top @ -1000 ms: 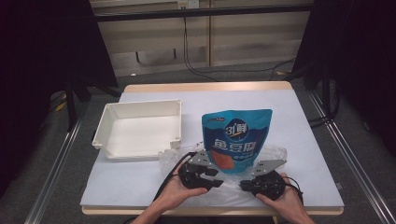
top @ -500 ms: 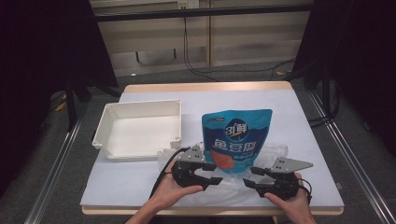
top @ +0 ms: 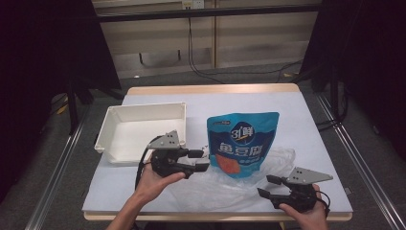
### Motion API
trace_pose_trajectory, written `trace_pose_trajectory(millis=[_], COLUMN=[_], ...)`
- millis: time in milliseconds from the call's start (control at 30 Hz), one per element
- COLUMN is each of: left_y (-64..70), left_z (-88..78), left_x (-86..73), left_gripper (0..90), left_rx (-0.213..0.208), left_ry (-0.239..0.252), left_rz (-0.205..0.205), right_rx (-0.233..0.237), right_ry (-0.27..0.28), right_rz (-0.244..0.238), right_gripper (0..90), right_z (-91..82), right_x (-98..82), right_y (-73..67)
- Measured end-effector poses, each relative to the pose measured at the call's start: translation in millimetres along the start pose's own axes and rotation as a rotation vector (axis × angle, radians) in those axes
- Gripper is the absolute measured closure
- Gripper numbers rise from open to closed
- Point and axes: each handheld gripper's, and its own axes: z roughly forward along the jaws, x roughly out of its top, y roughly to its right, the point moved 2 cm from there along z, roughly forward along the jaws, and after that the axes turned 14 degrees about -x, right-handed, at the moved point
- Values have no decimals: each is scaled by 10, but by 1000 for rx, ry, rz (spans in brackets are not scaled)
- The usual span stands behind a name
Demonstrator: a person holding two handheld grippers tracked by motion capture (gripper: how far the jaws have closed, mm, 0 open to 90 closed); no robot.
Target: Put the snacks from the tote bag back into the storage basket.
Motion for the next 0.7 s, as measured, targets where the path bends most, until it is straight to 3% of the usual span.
trace_pose_trajectory(millis=[133, 167, 300, 367, 433, 700], left_y=[-24, -37, -94, -129, -161, -237], left_z=[-105, -126, -194, -207, -211, -138], left_x=[109, 137, 236, 272, 304, 464], left_gripper=[453, 462, 478, 493, 514, 517], left_rx=[16, 8, 40, 46, 77, 44], left_ry=[9, 16, 34, 12, 0, -19], left_rz=[24, 27, 54, 62, 57, 93], right_rx=[1, -2, -1, -3, -2, 10], right_ry=[-11, -14, -7, -9, -12, -8], right_rz=[-5, -1, 8, 12, 12, -3], right_gripper=[406, 404, 398, 394, 392, 390], right_z=[35, 42, 46, 55, 60, 71], right_x=[-22, -25, -19, -11, -13, -10], right_y=[-21, -24, -30, -31, -43, -50])
